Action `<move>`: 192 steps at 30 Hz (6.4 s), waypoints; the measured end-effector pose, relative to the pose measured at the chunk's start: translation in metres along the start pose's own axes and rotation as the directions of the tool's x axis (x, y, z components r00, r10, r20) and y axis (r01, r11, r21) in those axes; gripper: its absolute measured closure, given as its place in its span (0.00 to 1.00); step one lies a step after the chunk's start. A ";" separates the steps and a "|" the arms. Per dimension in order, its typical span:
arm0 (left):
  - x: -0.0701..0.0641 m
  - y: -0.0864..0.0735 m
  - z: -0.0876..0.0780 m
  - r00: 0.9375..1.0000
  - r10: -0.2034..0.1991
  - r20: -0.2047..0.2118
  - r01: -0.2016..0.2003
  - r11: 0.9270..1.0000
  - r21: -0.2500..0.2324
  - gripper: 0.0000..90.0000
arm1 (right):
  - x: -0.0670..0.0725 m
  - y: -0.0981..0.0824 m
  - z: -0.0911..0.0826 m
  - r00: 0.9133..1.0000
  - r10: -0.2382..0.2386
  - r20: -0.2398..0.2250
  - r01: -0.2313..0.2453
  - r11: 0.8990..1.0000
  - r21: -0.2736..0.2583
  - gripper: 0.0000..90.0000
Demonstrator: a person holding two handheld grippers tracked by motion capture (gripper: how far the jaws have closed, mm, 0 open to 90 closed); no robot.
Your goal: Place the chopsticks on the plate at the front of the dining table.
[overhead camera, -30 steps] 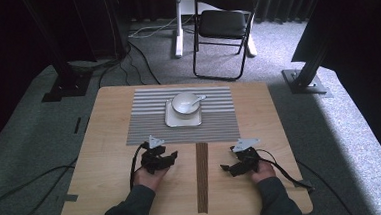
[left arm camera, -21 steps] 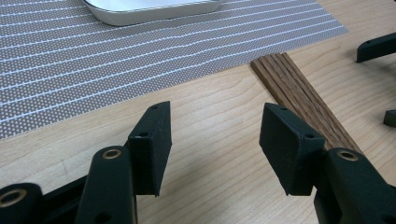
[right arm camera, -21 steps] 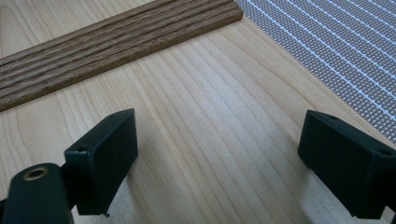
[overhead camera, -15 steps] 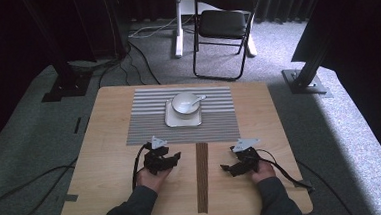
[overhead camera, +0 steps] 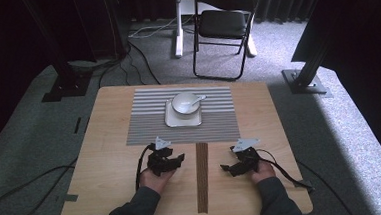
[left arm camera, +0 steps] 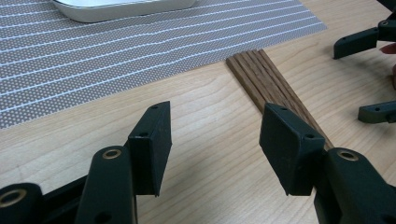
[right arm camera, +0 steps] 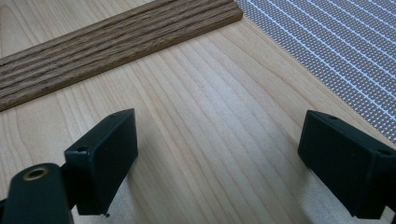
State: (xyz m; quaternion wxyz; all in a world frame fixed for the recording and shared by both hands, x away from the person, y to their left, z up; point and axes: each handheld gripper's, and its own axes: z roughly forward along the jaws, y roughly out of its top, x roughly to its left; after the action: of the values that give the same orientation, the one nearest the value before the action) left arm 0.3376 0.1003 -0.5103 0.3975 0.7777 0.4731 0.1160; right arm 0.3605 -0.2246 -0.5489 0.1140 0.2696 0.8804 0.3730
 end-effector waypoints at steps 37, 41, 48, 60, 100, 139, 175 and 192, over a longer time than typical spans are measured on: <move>-0.032 -0.005 0.012 0.996 0.067 0.050 -0.068 0.997 0.027 0.49 | 0.000 0.000 0.000 1.000 0.000 0.000 0.000 1.000 0.000 0.13; -0.035 -0.007 0.014 0.996 0.071 0.057 -0.073 0.997 0.035 0.49 | 0.000 0.000 0.000 1.000 0.000 0.000 0.000 1.000 0.000 0.13; -0.040 -0.010 0.017 0.994 0.086 0.061 -0.089 0.995 0.045 0.49 | 0.000 0.000 0.000 1.000 0.000 0.000 0.000 1.000 0.000 0.13; -0.052 -0.016 0.024 0.990 0.123 0.063 -0.127 0.990 0.066 0.49 | 0.000 0.000 0.000 1.000 0.000 0.000 0.000 1.000 0.000 0.13; -0.057 -0.021 0.028 0.980 0.196 -0.021 -0.192 0.973 0.127 0.71 | 0.000 0.000 0.000 1.000 0.000 0.000 0.000 1.000 0.000 0.13; 0.001 -0.012 0.017 0.991 0.092 -0.100 -0.077 0.988 0.137 0.94 | 0.000 0.000 0.000 1.000 0.000 0.000 0.000 1.000 0.000 0.13; 0.025 0.001 0.002 0.996 -0.051 -0.070 0.056 0.995 0.077 0.94 | 0.000 0.000 0.000 1.000 0.000 0.000 0.000 1.000 0.000 0.13; 0.036 0.015 -0.002 0.993 -0.081 -0.083 0.084 0.996 0.040 0.94 | 0.000 0.000 0.000 1.000 0.000 0.000 0.000 1.000 0.000 0.13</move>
State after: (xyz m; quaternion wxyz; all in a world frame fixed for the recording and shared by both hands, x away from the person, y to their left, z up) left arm 0.3649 0.1273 -0.5056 0.3652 0.7606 0.5231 0.1208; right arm 0.3605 -0.2246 -0.5489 0.1139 0.2695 0.8805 0.3730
